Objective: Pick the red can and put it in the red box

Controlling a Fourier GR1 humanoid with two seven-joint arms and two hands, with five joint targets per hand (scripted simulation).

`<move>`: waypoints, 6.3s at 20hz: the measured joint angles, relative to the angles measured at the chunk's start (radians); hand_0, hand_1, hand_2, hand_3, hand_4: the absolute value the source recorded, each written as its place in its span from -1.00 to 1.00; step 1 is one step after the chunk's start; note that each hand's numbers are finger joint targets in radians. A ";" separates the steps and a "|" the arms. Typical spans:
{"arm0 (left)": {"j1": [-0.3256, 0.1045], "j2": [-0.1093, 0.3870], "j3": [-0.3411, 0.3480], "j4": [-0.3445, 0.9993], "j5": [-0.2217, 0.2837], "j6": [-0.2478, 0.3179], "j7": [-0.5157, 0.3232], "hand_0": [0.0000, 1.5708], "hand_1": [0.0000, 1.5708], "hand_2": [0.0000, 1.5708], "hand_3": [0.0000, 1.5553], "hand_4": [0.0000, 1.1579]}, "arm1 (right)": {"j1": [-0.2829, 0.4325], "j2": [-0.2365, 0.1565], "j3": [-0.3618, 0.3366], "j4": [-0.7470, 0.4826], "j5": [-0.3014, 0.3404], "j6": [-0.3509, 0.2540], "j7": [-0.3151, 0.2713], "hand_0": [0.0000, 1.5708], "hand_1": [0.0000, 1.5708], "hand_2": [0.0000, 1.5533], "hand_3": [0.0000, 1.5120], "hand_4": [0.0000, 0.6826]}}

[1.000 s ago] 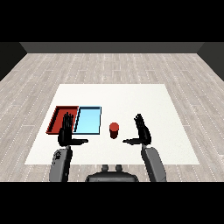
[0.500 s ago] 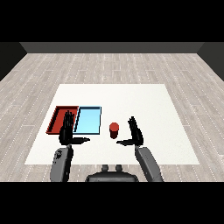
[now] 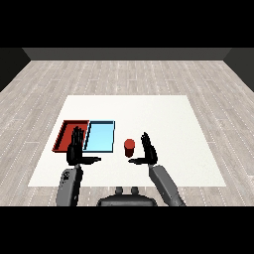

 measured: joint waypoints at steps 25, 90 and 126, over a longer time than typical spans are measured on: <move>0.022 0.022 0.021 -0.036 0.040 -0.042 0.002 -1.00 -1.00 -1.00 -1.00 -1.00 | -0.187 0.000 0.096 0.214 -0.180 -0.089 -0.048 -1.00 -1.00 -1.00 -1.00 -1.00; 0.027 0.009 -0.007 -0.032 0.034 -0.026 -0.004 -1.00 -1.00 -1.00 -1.00 -1.00 | -0.449 -0.046 0.362 0.255 -0.306 -0.534 -0.006 0.93 0.93 0.88 0.83 0.78; -0.214 -0.029 -0.415 0.151 -0.047 0.273 0.222 -1.00 -1.00 -1.00 -1.00 -1.00 | -0.275 -0.109 0.092 -0.302 0.084 -0.338 0.147 0.85 0.85 0.86 0.84 0.92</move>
